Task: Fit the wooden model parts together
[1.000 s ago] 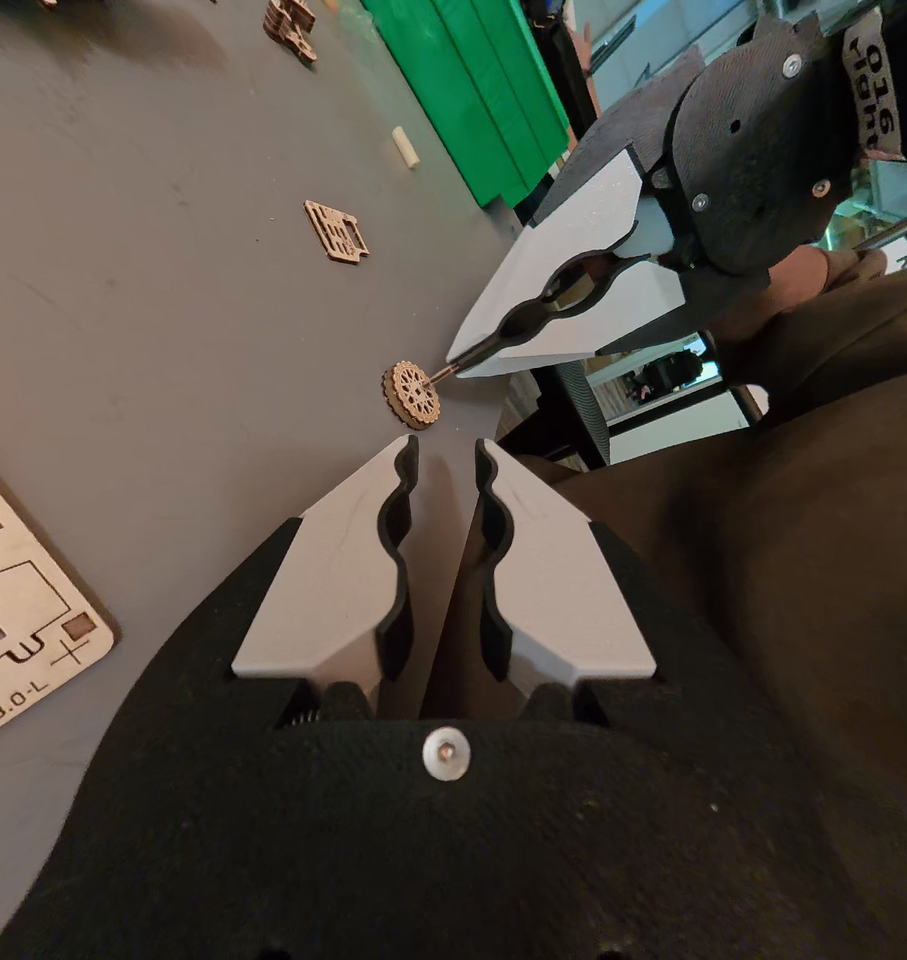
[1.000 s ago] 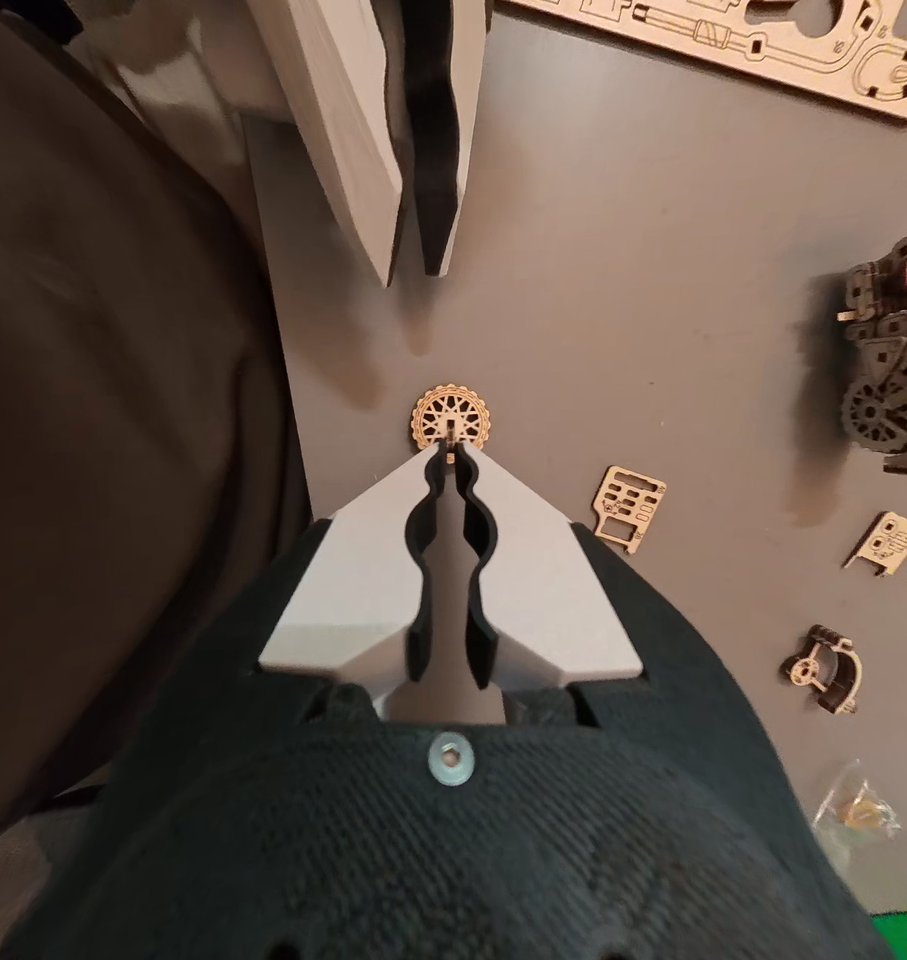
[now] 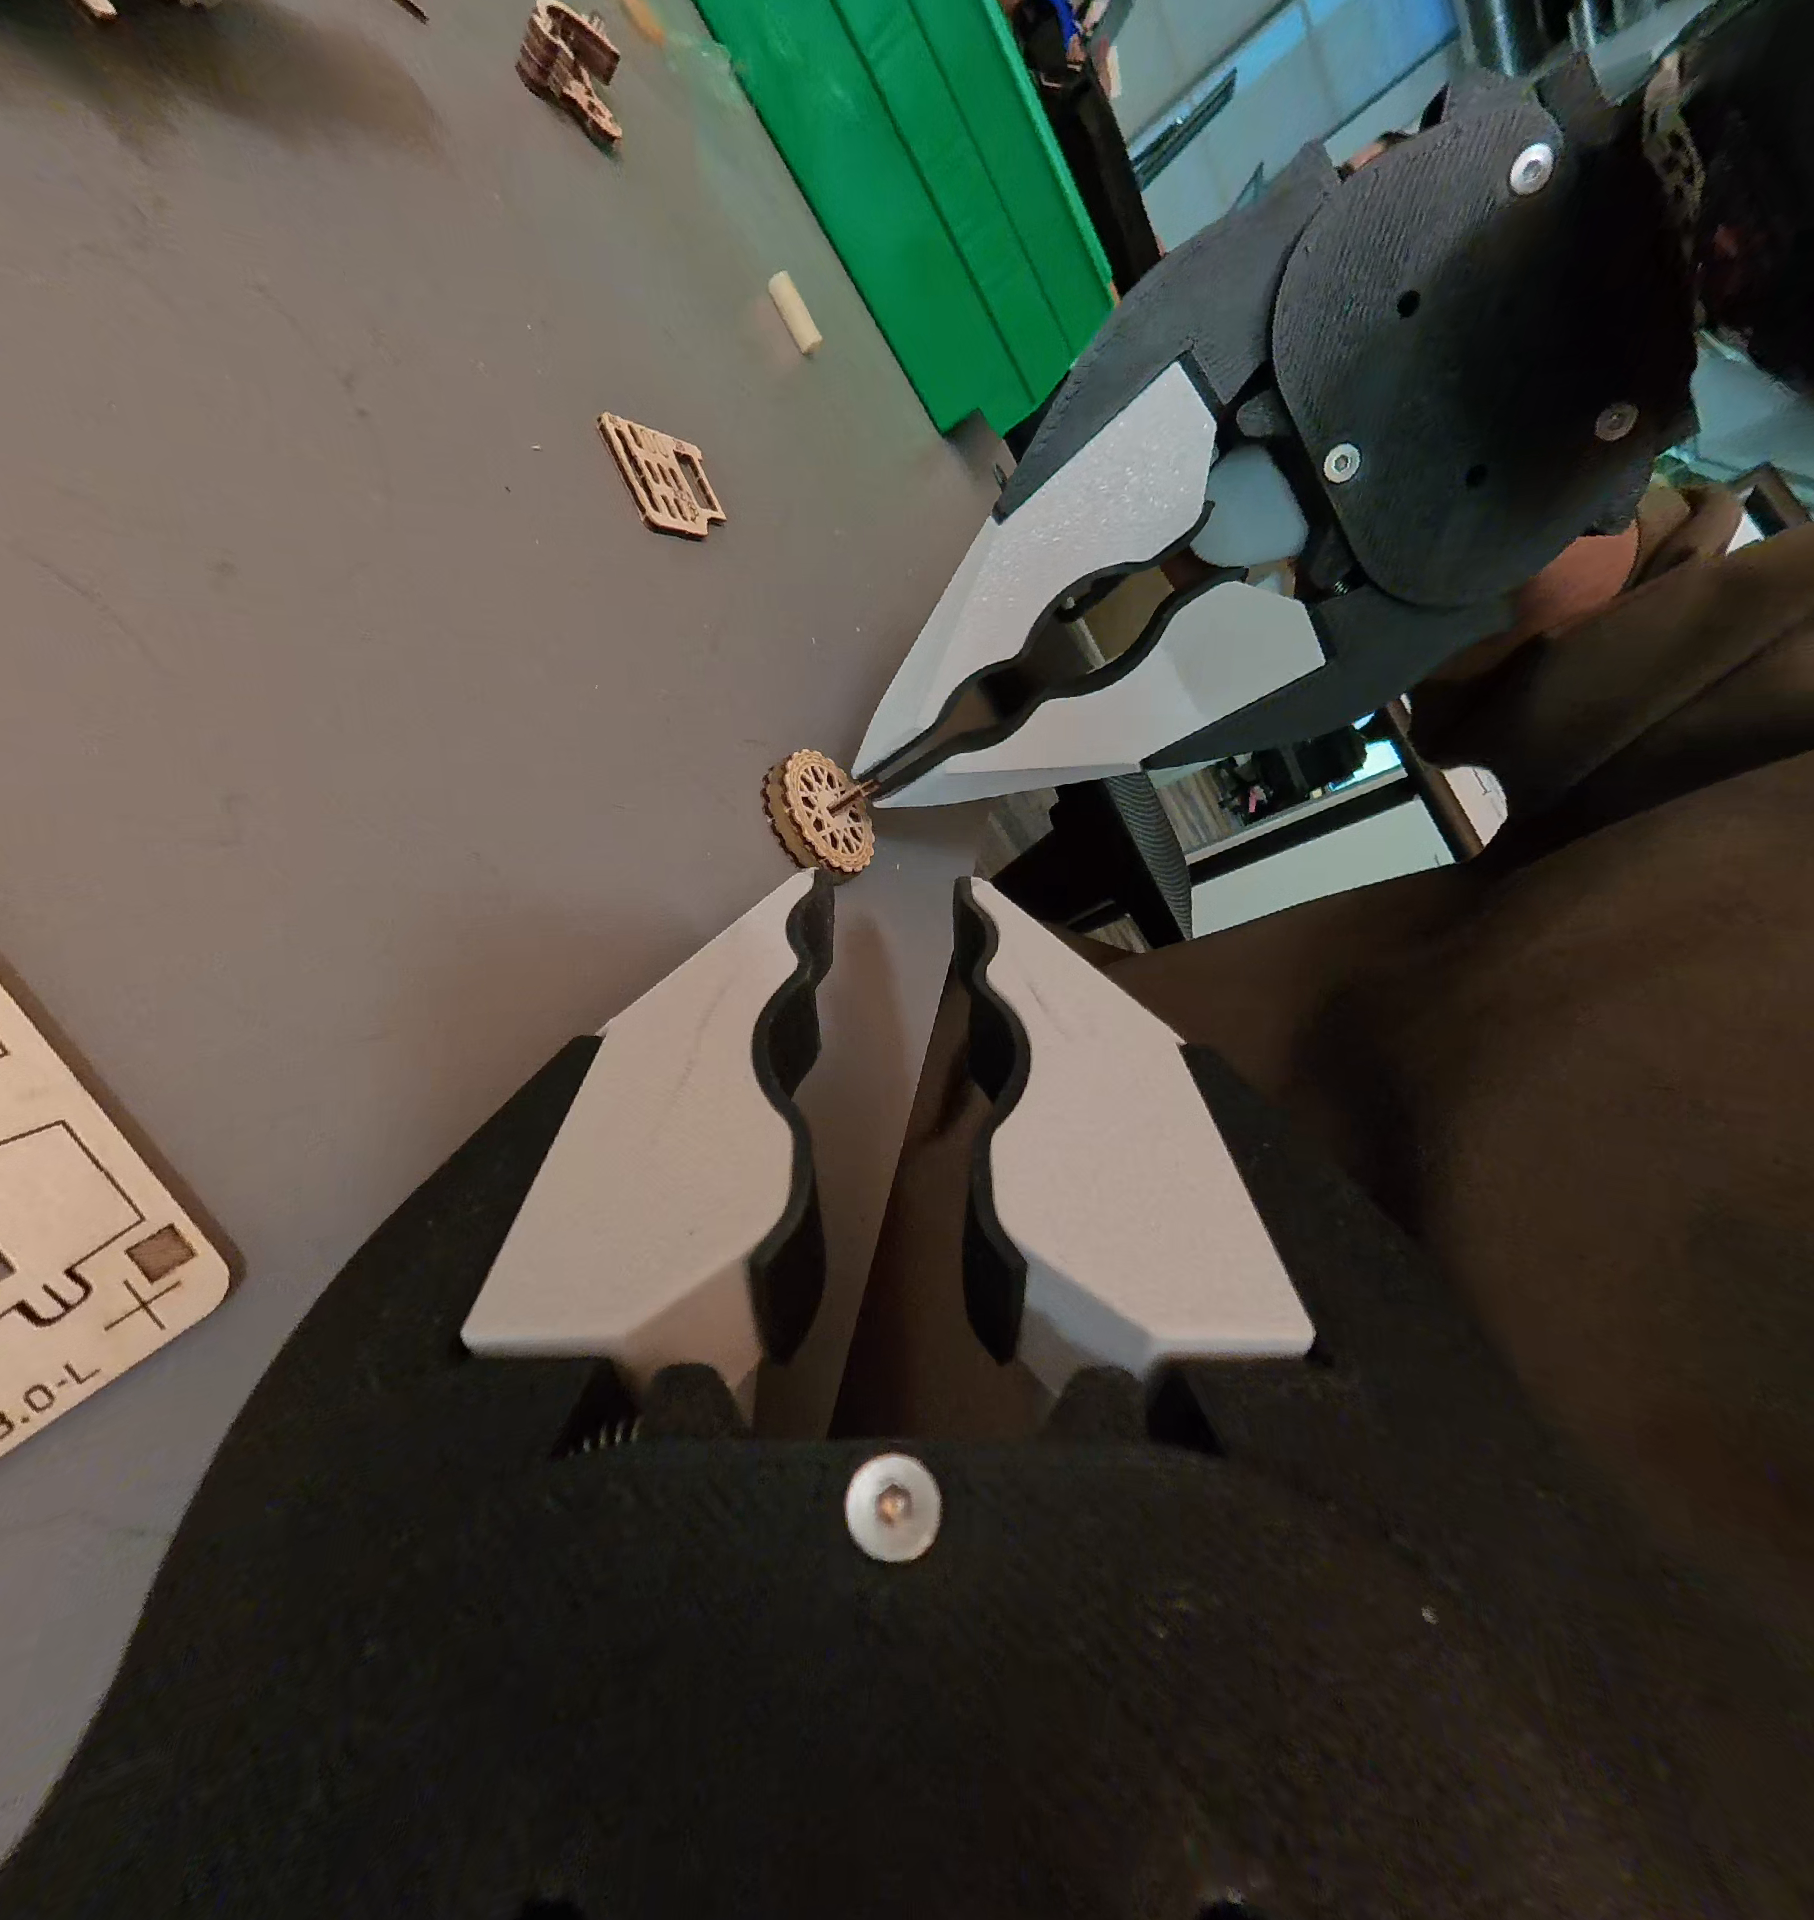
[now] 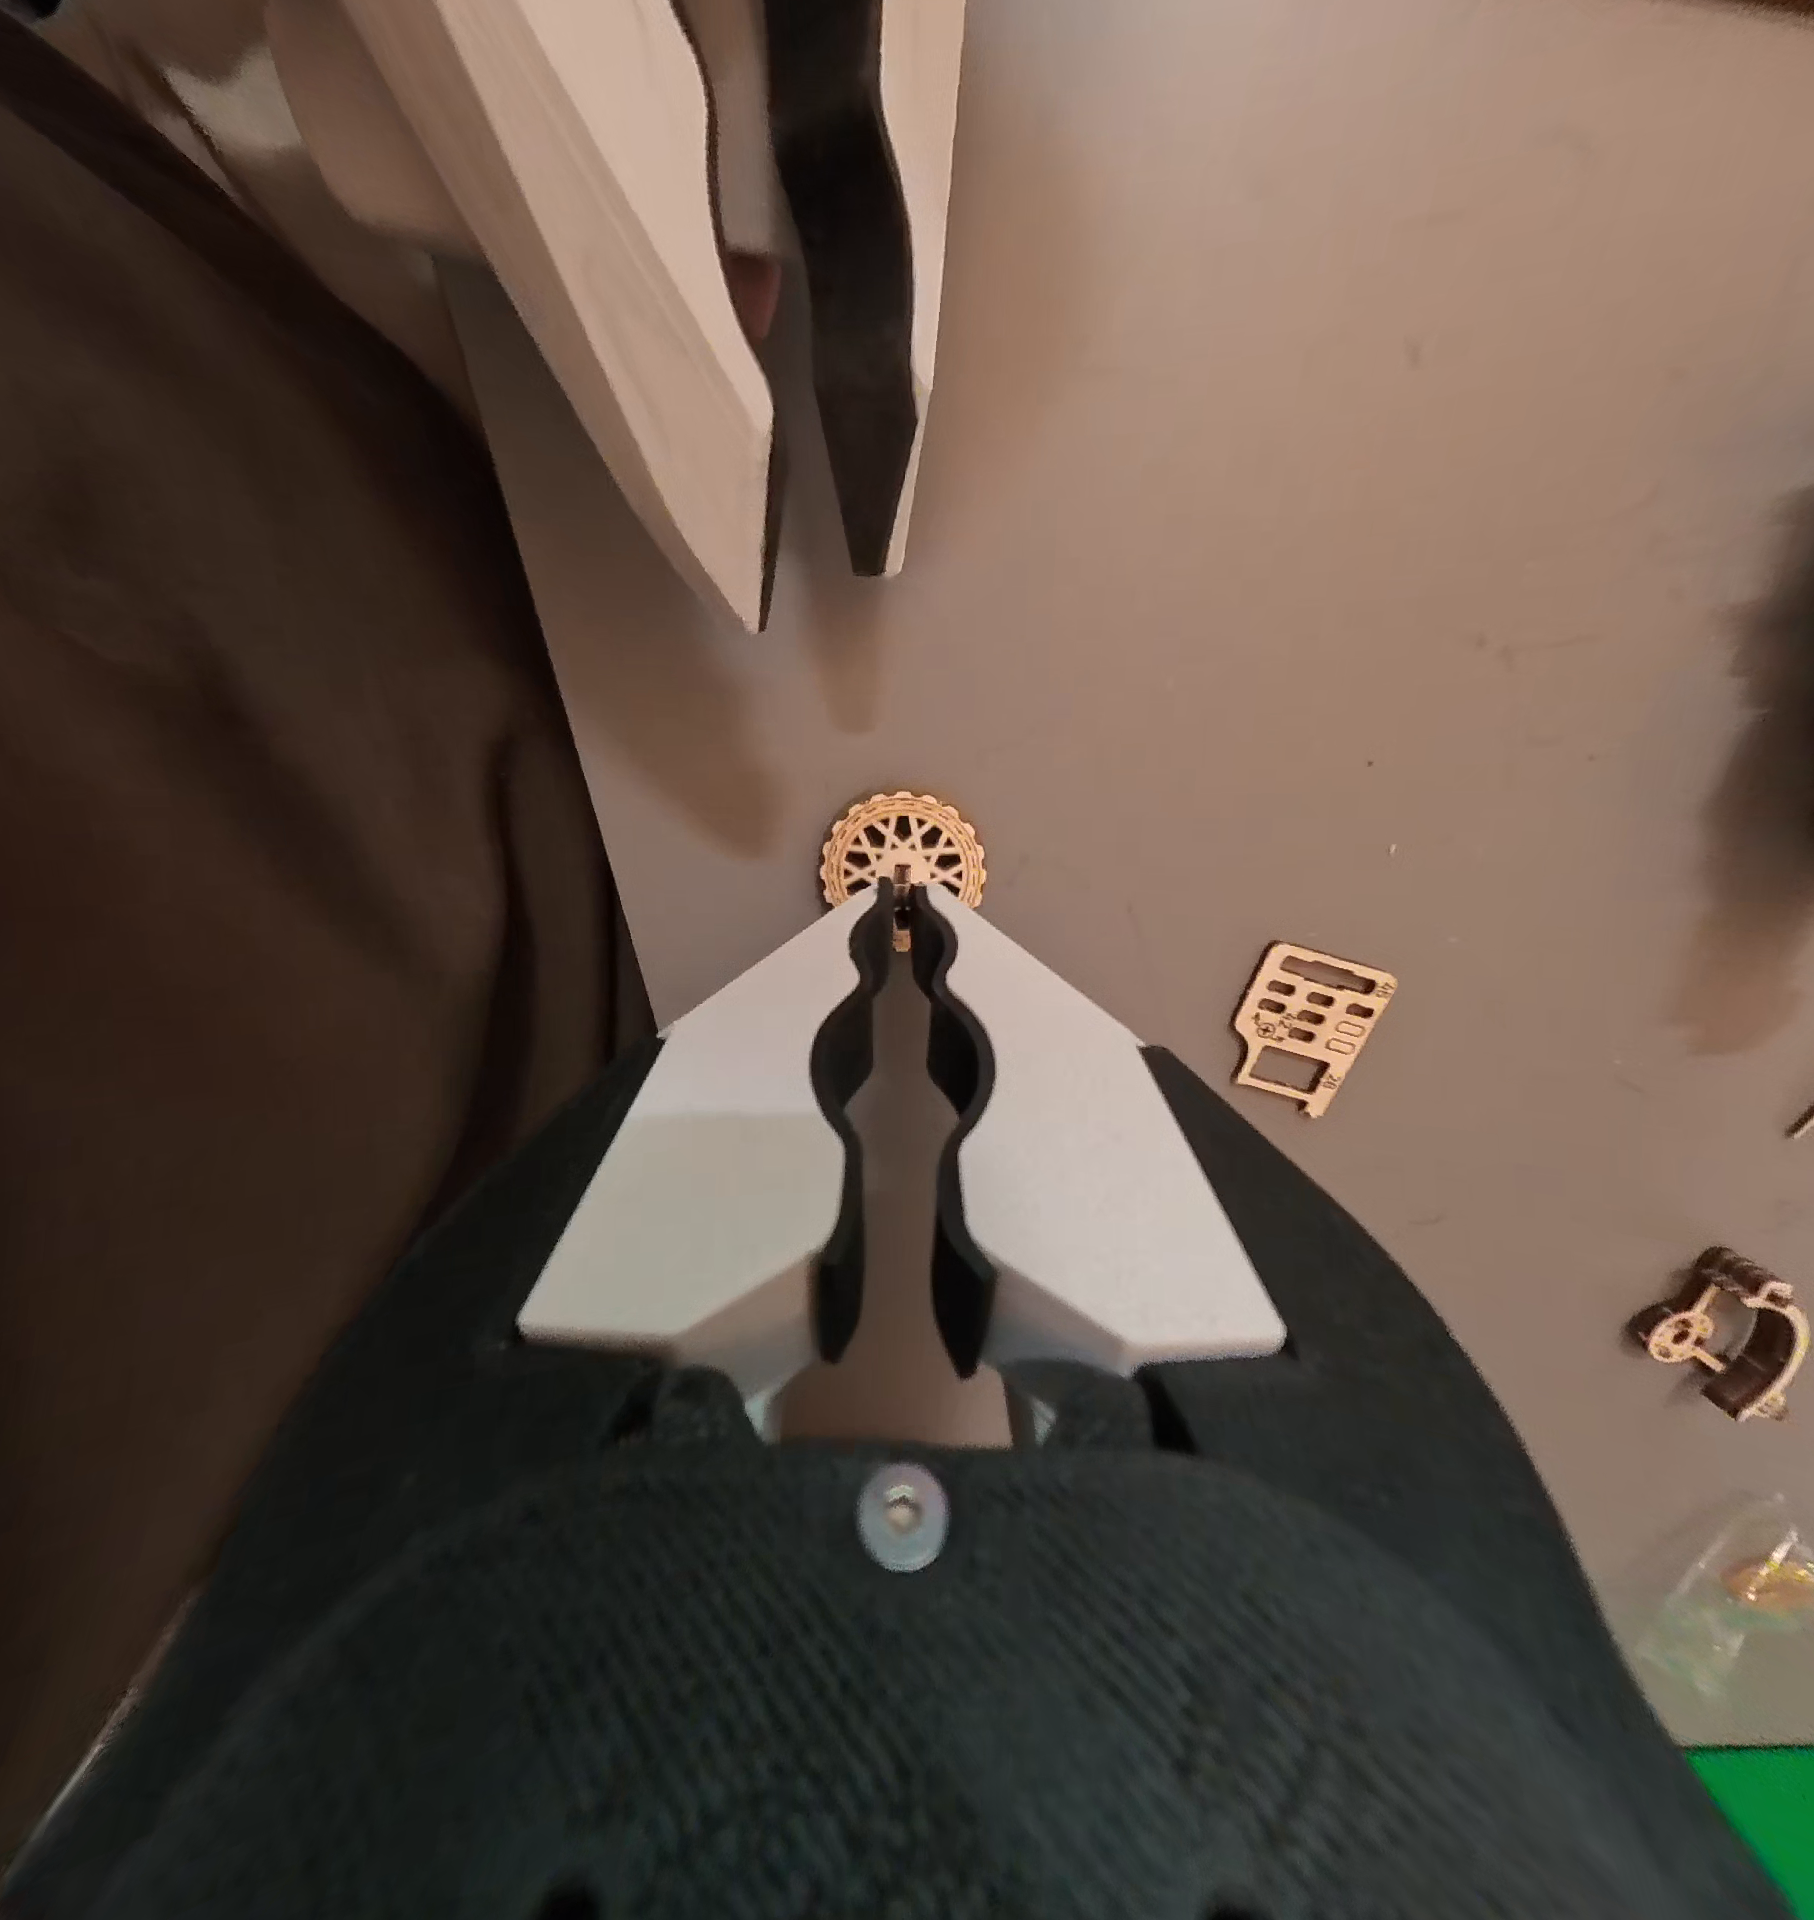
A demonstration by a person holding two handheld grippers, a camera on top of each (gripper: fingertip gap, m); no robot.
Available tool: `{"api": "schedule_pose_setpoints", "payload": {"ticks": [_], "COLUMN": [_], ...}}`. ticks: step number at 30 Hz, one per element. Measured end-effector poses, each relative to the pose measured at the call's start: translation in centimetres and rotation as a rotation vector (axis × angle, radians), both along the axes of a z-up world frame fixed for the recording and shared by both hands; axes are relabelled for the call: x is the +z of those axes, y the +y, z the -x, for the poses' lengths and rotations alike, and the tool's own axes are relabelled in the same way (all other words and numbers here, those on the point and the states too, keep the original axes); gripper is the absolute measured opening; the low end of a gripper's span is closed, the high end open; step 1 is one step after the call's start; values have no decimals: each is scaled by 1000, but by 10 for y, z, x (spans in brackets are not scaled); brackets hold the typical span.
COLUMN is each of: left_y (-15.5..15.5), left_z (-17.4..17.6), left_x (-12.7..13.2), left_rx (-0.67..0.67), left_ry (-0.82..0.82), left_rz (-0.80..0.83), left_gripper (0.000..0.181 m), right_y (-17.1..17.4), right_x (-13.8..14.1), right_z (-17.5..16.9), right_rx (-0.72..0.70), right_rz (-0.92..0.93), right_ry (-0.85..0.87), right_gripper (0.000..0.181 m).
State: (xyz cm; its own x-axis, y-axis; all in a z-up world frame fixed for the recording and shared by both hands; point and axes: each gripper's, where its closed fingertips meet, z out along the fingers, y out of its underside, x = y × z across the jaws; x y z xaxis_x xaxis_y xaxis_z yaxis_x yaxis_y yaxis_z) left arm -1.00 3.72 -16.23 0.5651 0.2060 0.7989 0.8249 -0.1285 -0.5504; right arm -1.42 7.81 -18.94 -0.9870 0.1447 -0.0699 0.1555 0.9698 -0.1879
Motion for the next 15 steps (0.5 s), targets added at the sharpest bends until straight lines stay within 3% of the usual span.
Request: {"api": "schedule_pose_setpoints", "payload": {"ticks": [15], "left_y": [0], "left_z": [-1], "left_x": [-1], "left_rx": [-4], "left_ry": [7], "left_rz": [6], "left_gripper": [21], "right_y": [0], "right_x": [-1], "right_z": [-1], "right_rx": [-7], "right_rz": [-31], "right_ry": [4], "right_gripper": [1]}}
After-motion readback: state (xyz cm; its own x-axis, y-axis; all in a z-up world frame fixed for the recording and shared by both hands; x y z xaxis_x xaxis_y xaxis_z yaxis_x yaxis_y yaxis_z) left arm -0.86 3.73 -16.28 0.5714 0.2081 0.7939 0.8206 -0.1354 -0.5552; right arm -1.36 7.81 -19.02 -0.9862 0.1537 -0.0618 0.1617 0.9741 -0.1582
